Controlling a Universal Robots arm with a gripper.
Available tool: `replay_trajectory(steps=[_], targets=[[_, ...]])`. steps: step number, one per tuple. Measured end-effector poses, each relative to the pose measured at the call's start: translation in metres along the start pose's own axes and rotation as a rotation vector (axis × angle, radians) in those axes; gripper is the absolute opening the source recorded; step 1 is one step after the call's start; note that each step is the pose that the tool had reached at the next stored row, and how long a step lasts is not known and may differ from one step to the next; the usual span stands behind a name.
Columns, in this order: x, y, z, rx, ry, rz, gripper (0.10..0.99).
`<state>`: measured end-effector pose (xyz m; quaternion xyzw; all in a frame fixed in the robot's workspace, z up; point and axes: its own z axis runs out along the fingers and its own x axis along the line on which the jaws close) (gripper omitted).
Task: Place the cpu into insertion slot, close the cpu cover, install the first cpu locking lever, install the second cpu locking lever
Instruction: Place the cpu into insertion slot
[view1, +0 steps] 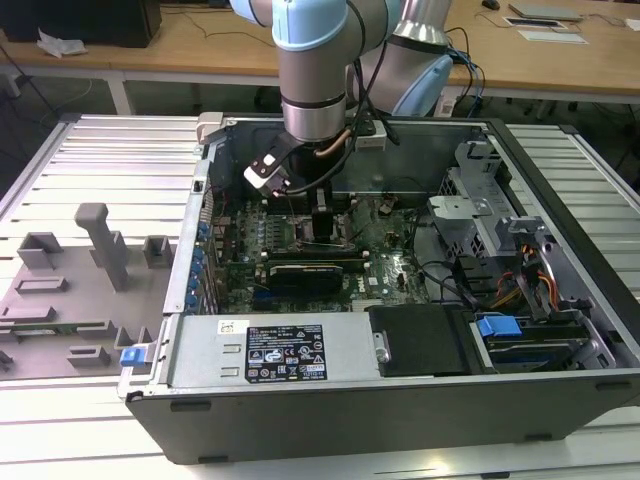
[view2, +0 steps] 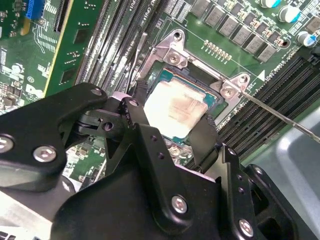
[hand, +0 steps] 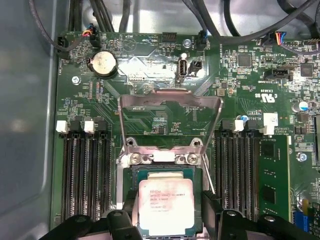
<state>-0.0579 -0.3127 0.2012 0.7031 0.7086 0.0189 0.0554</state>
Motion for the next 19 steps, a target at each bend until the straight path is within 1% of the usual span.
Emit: replay_trajectory(steps=[3,10,11,13,16,19], targets=[[0.0000,0.0002,-0.0023,0.000,0.0001,0.000,0.616],[0.0000,0.0002,-0.0024,0.000,0.0003,0.000,0.616],[0.0000,0.0002,-0.0024,0.000,0.0009,0.000,0.616],[0.0000,0.0002,-0.0025,0.000,0.0080,0.001,0.616],[0.0001,0.0000,-0.0004,0.000,0.0087,0.001,0.616],[0.0002,0.0000,0.0000,0.000,0.0087,0.001,0.616]])
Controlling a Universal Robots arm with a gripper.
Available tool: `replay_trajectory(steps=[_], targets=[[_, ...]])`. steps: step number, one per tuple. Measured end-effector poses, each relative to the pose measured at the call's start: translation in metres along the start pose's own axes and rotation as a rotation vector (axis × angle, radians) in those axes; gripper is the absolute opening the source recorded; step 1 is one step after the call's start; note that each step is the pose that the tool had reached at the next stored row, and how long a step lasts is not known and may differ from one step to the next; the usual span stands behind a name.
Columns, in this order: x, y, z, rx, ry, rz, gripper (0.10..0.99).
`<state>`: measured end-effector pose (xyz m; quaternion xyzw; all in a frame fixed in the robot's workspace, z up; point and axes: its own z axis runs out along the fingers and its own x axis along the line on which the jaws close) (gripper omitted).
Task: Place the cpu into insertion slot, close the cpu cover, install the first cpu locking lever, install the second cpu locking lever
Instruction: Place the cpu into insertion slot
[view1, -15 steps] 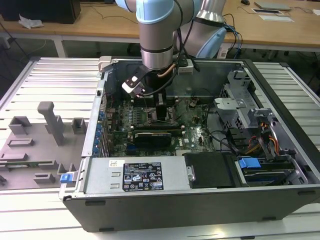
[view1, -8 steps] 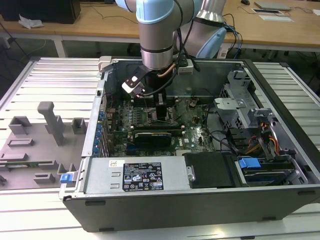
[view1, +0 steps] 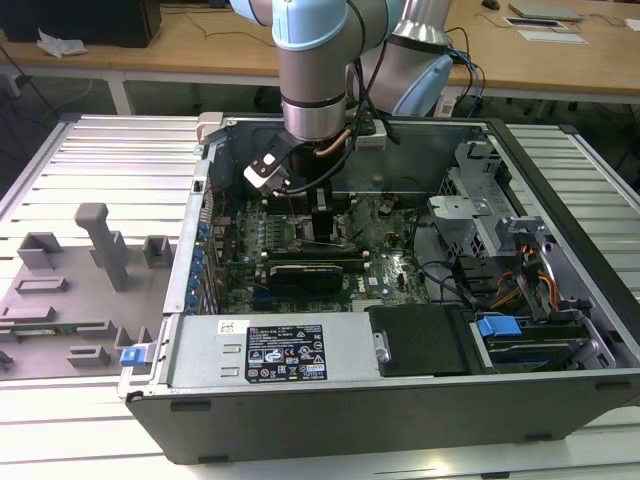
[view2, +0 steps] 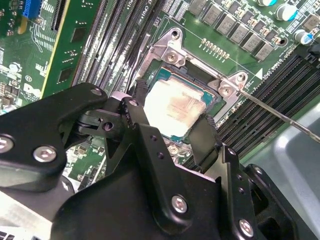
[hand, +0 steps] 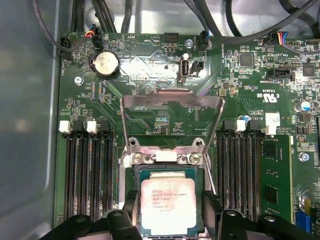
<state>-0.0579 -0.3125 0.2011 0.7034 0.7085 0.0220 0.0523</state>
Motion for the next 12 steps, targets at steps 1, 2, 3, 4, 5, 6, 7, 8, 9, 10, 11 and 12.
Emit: replay_trajectory(steps=[1,2,3,4,5,6,7,8,9,10,11,12], targets=[[0.0000,0.0000,0.0000,0.000,-0.0001,0.000,0.616],[0.0000,0.0000,0.0001,0.000,-0.0001,0.000,0.616],[0.0000,0.0000,0.0003,0.000,-0.0001,0.000,0.600],[0.0000,-0.0001,0.0003,0.000,-0.0002,0.000,0.529],[0.0000,-0.0001,0.0004,0.000,-0.0001,0.000,0.529],[0.0000,-0.0001,0.0006,0.000,-0.0001,0.000,0.529],[0.0000,-0.0001,0.0007,0.000,-0.0001,0.000,0.529],[0.0000,0.0000,0.0004,0.000,0.0002,0.000,0.529],[0.0001,0.0001,-0.0002,0.000,0.0005,0.000,0.529],[0.0000,0.0001,-0.0009,0.000,0.0002,0.000,0.529],[0.0000,0.0002,-0.0015,0.000,0.0004,0.000,0.529],[0.0000,0.0001,-0.0015,0.000,0.0015,0.000,0.529]])
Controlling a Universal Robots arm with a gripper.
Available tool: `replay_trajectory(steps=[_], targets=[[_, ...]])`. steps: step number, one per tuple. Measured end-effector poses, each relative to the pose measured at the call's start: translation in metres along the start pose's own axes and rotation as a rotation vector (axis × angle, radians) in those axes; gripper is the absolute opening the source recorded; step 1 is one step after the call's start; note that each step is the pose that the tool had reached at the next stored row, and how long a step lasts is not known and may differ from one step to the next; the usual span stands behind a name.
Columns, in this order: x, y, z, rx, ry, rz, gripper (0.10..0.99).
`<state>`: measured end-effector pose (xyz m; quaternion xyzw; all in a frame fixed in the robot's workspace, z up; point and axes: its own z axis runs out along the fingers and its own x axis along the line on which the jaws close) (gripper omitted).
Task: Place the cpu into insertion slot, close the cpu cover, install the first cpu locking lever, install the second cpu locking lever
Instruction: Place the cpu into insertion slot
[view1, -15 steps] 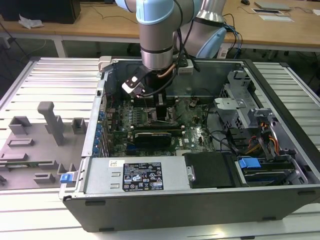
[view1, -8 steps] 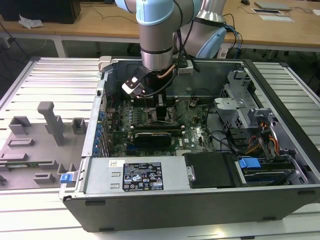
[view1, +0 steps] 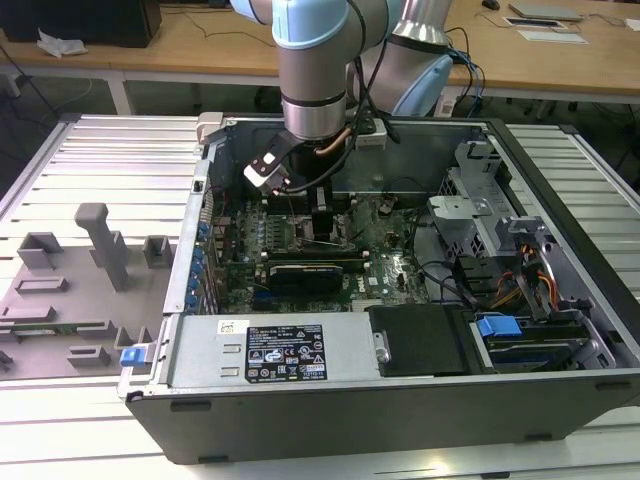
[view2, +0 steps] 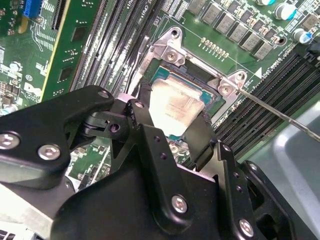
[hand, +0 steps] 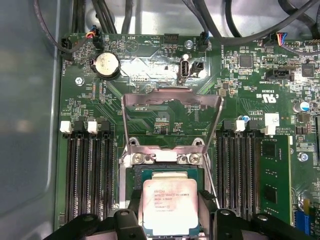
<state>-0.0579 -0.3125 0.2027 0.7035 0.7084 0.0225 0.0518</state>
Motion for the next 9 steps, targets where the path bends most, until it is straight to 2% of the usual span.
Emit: replay_trajectory(steps=[2,4,9], targets=[[0.0000,0.0000,0.0000,0.000,0.0120,0.003,0.529],[0.0001,0.0000,0.0004,0.000,0.0181,0.008,0.529],[0.0000,-0.0002,0.0017,0.001,0.0195,0.027,0.529]])
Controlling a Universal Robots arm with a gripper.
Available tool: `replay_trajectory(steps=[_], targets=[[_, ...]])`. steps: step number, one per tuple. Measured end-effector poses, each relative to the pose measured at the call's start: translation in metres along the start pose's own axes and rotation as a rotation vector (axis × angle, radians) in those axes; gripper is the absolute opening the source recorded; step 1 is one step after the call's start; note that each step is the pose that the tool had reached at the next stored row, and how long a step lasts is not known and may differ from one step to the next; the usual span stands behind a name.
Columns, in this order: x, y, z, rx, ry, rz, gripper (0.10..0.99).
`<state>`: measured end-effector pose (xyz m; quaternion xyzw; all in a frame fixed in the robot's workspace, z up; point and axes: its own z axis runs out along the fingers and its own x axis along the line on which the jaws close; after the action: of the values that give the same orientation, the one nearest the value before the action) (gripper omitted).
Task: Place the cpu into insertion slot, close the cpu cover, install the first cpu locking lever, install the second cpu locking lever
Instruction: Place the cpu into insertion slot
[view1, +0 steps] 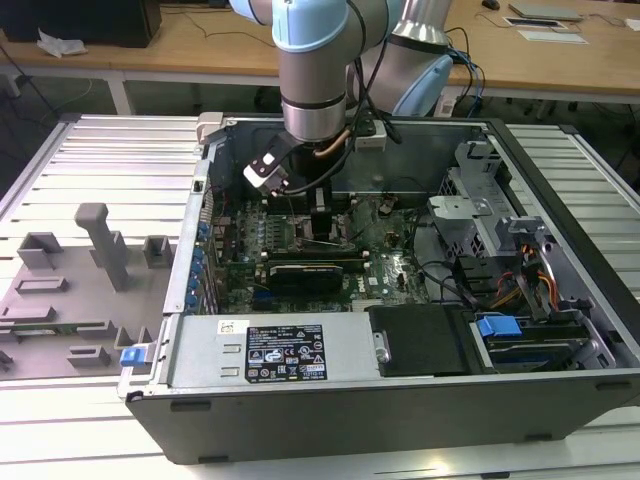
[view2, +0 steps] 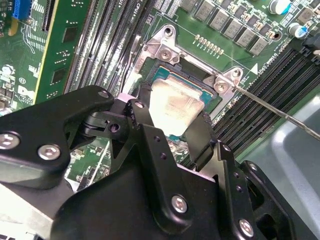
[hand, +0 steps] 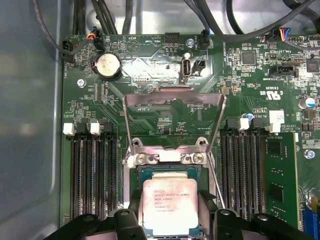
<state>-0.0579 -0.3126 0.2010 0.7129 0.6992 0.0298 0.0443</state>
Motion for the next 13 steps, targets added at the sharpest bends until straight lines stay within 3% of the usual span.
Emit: replay_trajectory(steps=[4,5,13], targets=[[0.0001,0.0000,0.0004,0.000,0.0015,0.002,0.541],[0.0001,0.0000,0.0004,0.000,0.0013,0.002,0.608],[-0.0001,0.0007,-0.0068,0.000,0.0011,0.002,0.608]])
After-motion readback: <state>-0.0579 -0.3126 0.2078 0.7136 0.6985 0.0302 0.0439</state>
